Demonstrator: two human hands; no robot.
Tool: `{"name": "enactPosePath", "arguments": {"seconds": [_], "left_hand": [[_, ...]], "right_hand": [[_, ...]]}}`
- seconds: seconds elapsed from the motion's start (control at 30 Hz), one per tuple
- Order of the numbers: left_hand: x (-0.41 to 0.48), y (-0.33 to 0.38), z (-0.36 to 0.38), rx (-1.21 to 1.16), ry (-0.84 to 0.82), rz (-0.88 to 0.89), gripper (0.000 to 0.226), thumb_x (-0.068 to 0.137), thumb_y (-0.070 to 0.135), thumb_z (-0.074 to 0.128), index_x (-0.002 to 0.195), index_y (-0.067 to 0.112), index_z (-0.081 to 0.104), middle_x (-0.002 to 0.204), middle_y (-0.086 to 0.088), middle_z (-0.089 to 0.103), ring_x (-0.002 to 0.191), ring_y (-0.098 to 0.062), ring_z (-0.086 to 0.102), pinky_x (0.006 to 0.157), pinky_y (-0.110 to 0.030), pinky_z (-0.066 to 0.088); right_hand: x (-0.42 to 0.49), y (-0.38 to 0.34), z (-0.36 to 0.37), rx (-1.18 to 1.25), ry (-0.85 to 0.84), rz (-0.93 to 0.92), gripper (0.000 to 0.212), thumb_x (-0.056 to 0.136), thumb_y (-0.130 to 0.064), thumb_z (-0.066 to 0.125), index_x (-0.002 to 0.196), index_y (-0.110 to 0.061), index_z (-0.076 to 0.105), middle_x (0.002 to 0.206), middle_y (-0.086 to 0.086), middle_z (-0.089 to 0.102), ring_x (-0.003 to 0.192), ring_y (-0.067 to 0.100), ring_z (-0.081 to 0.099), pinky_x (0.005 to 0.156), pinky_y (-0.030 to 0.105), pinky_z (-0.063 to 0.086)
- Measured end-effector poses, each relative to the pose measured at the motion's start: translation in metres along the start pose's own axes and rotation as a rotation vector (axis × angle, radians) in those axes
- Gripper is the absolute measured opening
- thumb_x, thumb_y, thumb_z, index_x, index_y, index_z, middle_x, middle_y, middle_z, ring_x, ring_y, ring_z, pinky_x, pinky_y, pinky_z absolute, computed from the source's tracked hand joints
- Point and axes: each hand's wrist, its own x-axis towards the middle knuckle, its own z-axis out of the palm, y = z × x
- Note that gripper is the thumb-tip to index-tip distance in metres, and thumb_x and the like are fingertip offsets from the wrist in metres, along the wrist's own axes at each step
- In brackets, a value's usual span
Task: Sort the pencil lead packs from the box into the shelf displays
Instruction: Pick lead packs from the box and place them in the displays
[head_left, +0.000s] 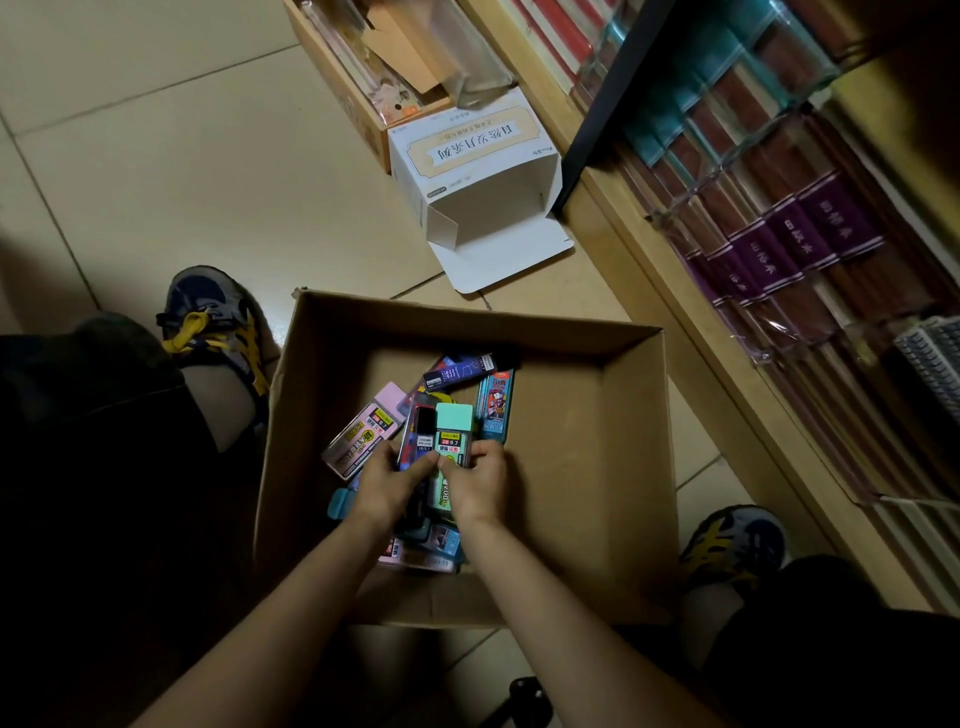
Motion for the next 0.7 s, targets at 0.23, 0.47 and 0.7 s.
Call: {"name": "enactPosePath", "arguments": {"seconds": [0.23, 0.47, 0.7], "left_hand": [[0.000, 0.004, -0.012, -0.154, -0.283, -0.109, 0.031, 0.089, 0.012, 0.060, 0.119, 0.009, 0.055, 0.105, -0.012, 0.070, 0.090, -0.023, 0.070, 0.074, -0.033, 0.057], [-0.022, 0.037, 0.001, -0.249, -0.461, -0.071, 0.036, 0.090, 0.008, 0.055, 0.125, 0.007, 0.049, 0.116, -0.017, 0.065, 0.102, -0.028, 0.066, 0.079, -0.037, 0.056], [-0.062, 0.087, 0.027, -0.176, -0.471, 0.082, 0.040, 0.088, 0.003, 0.058, 0.127, 0.004, 0.048, 0.117, -0.020, 0.064, 0.100, -0.030, 0.065, 0.079, -0.036, 0.057]], "right_hand": [[-0.002, -0.005, -0.019, 0.240, -0.203, 0.125, 0.037, 0.084, 0.002, 0.063, 0.118, -0.005, 0.049, 0.114, 0.015, 0.065, 0.095, 0.027, 0.066, 0.074, 0.033, 0.054], [-0.018, -0.026, -0.058, 0.331, -0.253, 0.037, 0.038, 0.084, 0.004, 0.061, 0.121, 0.002, 0.051, 0.114, 0.020, 0.065, 0.095, 0.028, 0.065, 0.077, 0.033, 0.055], [-0.048, -0.069, -0.111, 0.310, -0.231, -0.129, 0.025, 0.088, -0.003, 0.060, 0.113, 0.000, 0.055, 0.101, 0.011, 0.068, 0.077, 0.012, 0.065, 0.056, 0.017, 0.052]]}}
